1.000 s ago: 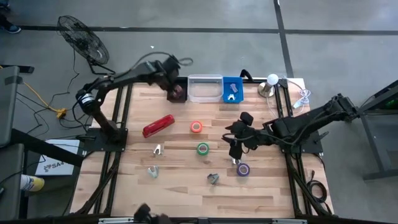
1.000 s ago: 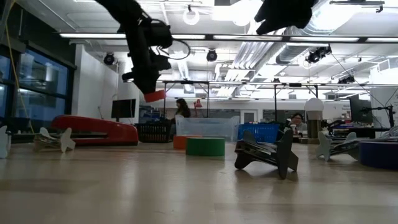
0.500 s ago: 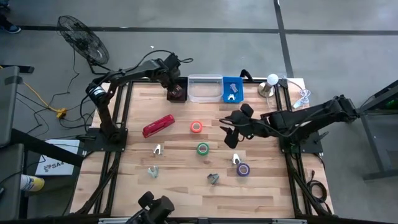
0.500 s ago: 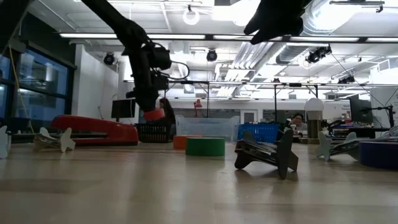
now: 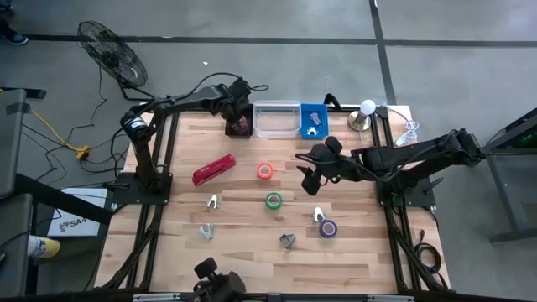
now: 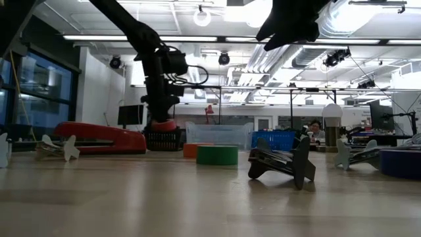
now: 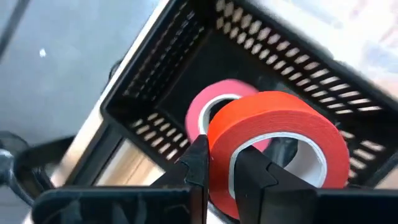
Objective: Pick and place Stapler, Stapler remover, tape
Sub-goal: Put the red tape into the black bin, then put the orange tape into the black bin
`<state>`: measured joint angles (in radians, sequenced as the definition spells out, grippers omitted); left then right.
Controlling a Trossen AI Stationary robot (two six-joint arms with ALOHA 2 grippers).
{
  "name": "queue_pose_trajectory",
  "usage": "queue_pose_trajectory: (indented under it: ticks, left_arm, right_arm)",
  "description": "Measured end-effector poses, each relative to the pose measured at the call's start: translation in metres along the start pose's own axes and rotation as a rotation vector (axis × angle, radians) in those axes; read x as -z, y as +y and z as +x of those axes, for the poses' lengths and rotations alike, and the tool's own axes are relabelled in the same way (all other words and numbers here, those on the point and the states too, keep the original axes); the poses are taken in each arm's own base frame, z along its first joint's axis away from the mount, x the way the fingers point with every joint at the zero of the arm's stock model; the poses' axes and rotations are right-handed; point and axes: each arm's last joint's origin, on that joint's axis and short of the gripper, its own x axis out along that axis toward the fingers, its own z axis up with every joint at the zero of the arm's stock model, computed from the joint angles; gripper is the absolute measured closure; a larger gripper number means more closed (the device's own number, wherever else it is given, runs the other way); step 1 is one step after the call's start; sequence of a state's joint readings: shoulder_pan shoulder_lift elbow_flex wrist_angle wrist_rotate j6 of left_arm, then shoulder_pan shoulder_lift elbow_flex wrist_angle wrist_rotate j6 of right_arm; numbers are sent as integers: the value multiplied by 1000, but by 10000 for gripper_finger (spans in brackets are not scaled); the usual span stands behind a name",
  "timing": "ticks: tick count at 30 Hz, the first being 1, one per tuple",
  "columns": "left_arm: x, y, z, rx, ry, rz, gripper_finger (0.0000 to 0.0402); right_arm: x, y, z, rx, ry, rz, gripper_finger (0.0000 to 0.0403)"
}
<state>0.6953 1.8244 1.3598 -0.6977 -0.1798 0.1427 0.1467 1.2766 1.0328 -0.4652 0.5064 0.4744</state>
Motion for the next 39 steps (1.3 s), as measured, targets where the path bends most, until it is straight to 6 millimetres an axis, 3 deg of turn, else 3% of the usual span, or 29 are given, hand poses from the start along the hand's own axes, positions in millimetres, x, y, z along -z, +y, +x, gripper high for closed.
queue_pose_trajectory:
  ticks: [9, 25, 29, 33, 39]
  left_arm:
    - [-2, -4, -1, -35, -13, 31, 292]
    - [-1, -6, -1, 17, -11, 23, 283]
    - [-3, -4, -10, 36, 31, 26, 282]
    - [-8, -3, -24, 112, 55, 7, 282]
    - [-11, -12, -38, 405, 33, 117, 282]
  right_arm:
    - [0, -1, 0, 11, -4, 10, 183]
    - [0, -1, 0, 13, -5, 21, 183]
    - [0, -1, 0, 15, -6, 21, 183]
    - [0, -1, 0, 17, -6, 20, 183]
    - [0, -1, 0, 17, -6, 17, 183]
